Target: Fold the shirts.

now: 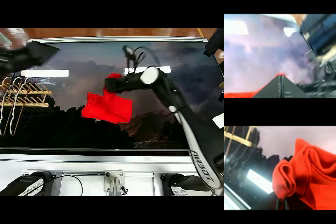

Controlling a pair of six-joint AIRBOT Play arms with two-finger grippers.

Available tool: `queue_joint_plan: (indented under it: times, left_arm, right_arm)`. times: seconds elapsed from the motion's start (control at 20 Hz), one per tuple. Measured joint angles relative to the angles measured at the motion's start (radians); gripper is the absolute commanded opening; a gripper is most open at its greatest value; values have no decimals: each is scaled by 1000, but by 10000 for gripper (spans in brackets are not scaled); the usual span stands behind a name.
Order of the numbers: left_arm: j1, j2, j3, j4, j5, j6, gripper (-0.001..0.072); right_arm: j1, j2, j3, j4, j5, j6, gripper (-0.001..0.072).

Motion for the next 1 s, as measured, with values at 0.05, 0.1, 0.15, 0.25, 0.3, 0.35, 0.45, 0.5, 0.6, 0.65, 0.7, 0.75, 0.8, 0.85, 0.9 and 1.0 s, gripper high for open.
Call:
queue_joint_plan:
  times: [0.05,0.1,0.15,0.25,0.3,0.35,0.45,0.5,0.6,0.65,0.7,0.75,0.8,0.85,0.9,1.0]
  left_arm:
    - [36,42,0,13,-7,-4,35]
    - [68,78,0,20,-11,-9,34]
    - [99,112,0,27,-22,-12,35]
    - [142,162,0,34,-48,-13,35]
    - [159,182,0,37,-62,-14,35]
    - [171,195,0,39,-74,-16,35]
    - [184,212,0,42,-106,-18,35]
    - [189,217,0,42,-117,-18,35]
    - [195,223,0,45,-131,-18,35]
    - [197,225,0,45,-136,-18,35]
    - [197,227,0,44,-140,-18,35]
    - [198,227,0,45,-144,-18,35]
    - [199,228,0,45,-147,-19,35]
    - [200,229,0,45,-153,-19,35]
    - [200,229,0,45,-158,-19,35]
    - [200,229,0,45,-164,-19,35]
  right_arm:
    - [15,-25,0,0,-11,8,67]
    - [26,-45,0,6,-21,14,67]
    - [35,-66,0,14,-32,20,67]
    - [45,-95,0,31,-52,32,67]
    - [48,-108,0,42,-66,36,67]
    - [51,-119,0,51,-72,43,67]
    - [55,-141,0,68,-88,53,68]
    - [57,-152,0,76,-92,61,74]
    - [64,-171,0,95,-102,68,74]
    - [68,-180,0,109,-116,69,74]
    - [74,-186,0,119,-130,72,74]
    - [82,-192,0,131,-155,73,75]
    - [91,-195,0,142,-180,77,126]
    - [100,-198,0,151,-204,79,310]
    - [109,-199,0,158,-223,80,476]
    - [123,-201,0,169,-241,83,506]
